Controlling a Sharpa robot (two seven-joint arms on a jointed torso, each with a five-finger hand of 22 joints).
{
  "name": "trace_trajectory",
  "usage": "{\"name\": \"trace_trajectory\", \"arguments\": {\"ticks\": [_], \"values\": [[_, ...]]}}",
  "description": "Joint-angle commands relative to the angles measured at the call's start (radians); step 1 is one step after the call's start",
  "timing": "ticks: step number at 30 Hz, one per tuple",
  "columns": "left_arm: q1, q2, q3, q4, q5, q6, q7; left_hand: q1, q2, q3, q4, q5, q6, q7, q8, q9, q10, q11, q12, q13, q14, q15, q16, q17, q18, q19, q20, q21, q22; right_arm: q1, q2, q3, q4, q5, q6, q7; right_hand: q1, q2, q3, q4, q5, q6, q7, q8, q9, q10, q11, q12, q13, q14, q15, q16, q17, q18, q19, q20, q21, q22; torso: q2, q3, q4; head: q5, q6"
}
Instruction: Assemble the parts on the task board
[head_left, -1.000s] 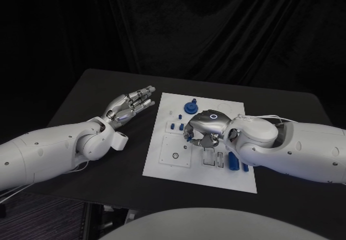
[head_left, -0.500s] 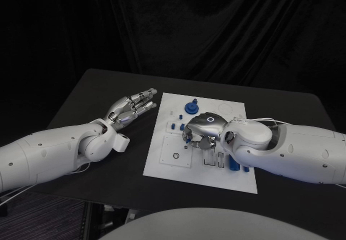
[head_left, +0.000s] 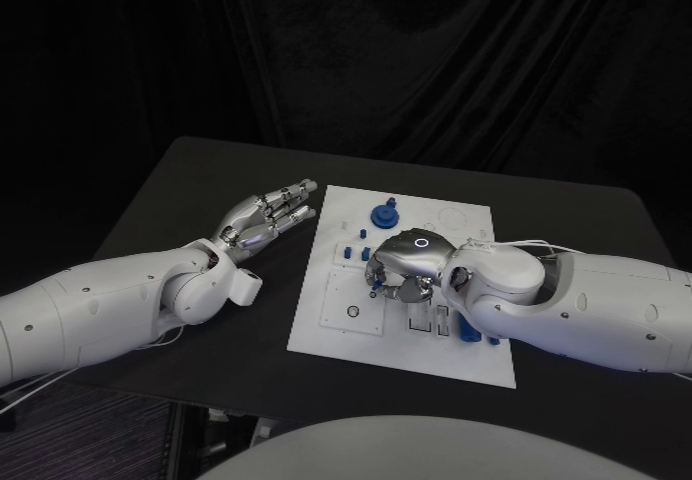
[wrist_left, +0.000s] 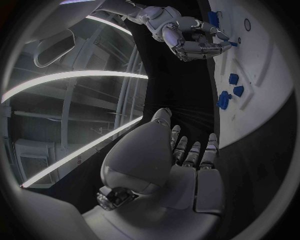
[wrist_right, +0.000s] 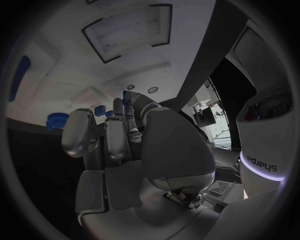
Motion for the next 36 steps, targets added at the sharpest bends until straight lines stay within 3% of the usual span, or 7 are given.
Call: {"name": "trace_trajectory", "arguments": {"ticks": [1,36], "values": [[-0.002,0.002,0.001,0.000,0.006,0.014,0.130,0.005,0.003,0.002,0.002,-0.004,0.000,0.005,-0.002,0.000,0.005,0.000,0.003,0.000,0.000,-0.004,0.004,0.000,0.009,0.002,-0.002,0.004,-0.001,-0.004,-0.001,0.001,0.007,-0.010,0.008,-0.003,0.008,-0.004,0.004,-0.005,0.005,-0.004,0.001,0.003,0.000,0.001,0.006,-0.006,-0.001,0.012,0.007,-0.004,0.000,-0.005,-0.004,0.001,-0.005,0.156,0.000,-0.0003,0.0007,0.002,0.000],[-0.005,0.011,0.001,-0.012,0.006,0.026,0.121,0.003,0.009,0.004,0.006,-0.013,-0.003,0.006,-0.003,0.000,-0.001,-0.002,-0.003,-0.001,0.002,0.001,0.004,0.001,0.007,0.001,-0.002,0.004,-0.006,-0.025,0.001,0.000,0.001,-0.010,0.046,-0.002,0.007,-0.006,0.011,-0.009,0.010,-0.018,0.005,-0.011,-0.003,0.004,0.009,-0.012,-0.003,0.007,0.009,-0.012,-0.009,-0.003,-0.009,0.003,-0.014,0.154,0.000,-0.0003,0.0002,0.010,0.000]]}}
